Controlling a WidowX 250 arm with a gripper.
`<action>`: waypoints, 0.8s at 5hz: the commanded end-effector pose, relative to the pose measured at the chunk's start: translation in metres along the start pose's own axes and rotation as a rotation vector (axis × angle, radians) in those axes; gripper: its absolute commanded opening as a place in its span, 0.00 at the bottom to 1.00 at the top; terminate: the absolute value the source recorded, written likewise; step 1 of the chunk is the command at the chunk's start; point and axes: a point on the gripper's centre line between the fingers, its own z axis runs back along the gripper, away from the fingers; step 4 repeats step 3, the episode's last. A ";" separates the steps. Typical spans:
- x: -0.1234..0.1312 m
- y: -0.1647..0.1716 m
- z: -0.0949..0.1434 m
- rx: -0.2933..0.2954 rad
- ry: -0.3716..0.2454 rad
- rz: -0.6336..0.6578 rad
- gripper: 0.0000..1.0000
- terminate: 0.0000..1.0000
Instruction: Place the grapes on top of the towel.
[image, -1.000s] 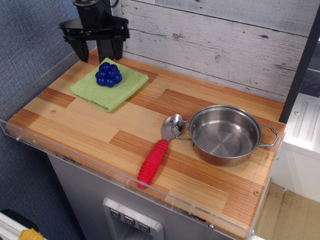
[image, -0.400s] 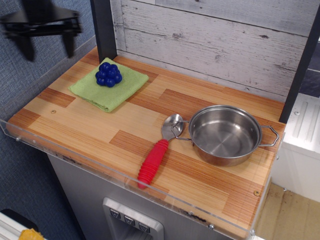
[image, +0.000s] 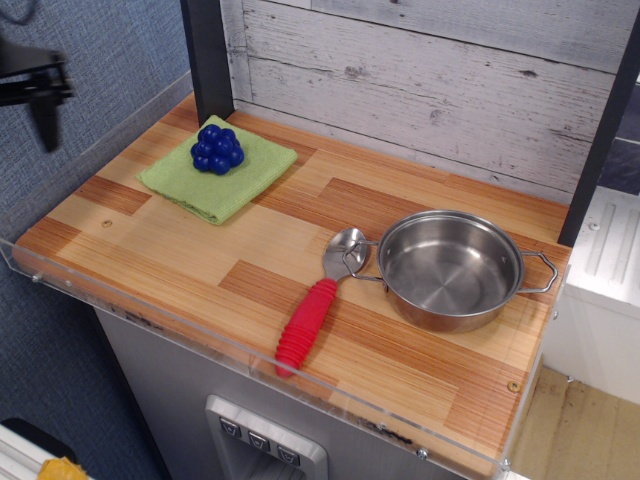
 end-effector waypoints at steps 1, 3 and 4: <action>-0.016 0.011 0.015 -0.005 0.027 -0.094 1.00 0.00; -0.016 0.011 0.015 -0.005 0.027 -0.094 1.00 1.00; -0.016 0.011 0.015 -0.005 0.027 -0.094 1.00 1.00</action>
